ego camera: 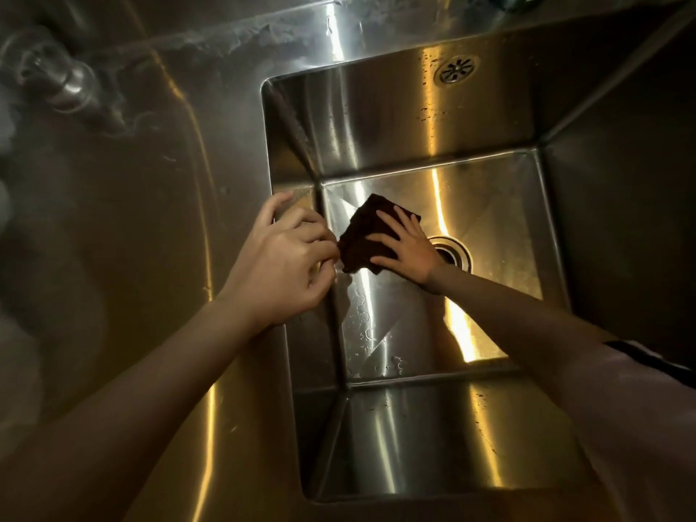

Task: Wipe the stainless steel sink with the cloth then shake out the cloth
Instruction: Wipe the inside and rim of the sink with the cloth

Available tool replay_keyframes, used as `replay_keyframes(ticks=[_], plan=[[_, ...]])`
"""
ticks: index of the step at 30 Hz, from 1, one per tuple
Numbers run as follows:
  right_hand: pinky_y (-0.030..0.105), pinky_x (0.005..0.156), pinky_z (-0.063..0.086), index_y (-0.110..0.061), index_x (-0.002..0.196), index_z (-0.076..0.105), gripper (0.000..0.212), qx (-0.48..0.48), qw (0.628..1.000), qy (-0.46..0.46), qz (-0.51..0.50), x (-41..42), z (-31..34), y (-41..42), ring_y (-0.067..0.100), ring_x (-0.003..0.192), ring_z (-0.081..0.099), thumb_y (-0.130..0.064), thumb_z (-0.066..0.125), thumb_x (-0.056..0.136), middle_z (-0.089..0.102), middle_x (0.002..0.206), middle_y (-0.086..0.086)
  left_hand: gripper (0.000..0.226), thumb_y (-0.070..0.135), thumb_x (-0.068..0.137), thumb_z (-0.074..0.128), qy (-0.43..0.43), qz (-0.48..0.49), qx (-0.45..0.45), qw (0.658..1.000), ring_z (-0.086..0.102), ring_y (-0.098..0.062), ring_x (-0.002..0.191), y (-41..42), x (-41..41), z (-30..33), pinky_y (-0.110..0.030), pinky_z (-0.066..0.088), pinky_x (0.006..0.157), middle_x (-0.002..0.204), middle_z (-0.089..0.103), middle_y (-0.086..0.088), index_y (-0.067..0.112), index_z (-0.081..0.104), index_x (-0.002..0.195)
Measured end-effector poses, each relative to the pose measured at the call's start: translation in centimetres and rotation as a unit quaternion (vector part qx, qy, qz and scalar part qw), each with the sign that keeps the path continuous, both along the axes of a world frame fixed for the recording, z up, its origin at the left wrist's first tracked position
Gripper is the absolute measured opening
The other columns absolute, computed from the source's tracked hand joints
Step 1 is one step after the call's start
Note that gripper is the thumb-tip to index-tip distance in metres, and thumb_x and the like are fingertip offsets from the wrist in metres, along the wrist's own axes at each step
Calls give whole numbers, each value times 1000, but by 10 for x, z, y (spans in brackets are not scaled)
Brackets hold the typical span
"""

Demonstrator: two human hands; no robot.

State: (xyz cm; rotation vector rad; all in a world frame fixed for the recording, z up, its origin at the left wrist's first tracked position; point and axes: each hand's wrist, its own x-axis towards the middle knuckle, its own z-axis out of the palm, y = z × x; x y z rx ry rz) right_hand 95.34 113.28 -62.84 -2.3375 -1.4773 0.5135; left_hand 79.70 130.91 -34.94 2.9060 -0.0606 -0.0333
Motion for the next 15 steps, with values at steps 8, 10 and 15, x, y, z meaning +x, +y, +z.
replay_keyframes(ticks=[8,10,15], plan=[[63,114,8,-32,149,30,57,-79,995,-22,48,12,-1,48,46,144,1,-45,46,96,5,160,15,31,26,87,47,-16,3,-7,1000,61,-18,102,-1,1,0,-39,17,115,86,71,7,18,76,83],[60,116,4,-35,149,27,57,-92,993,-20,75,27,4,79,43,145,-3,-46,45,96,1,161,12,32,28,88,45,-6,2,-2,1000,61,-18,104,-1,0,-1,-40,17,116,90,72,7,19,76,85],[55,117,3,-33,142,41,54,-69,993,-1,91,35,11,85,37,147,-1,-57,42,93,12,160,7,32,28,87,46,-7,1,-8,1000,60,-18,105,1,0,-1,-40,16,116,91,72,7,20,76,85]])
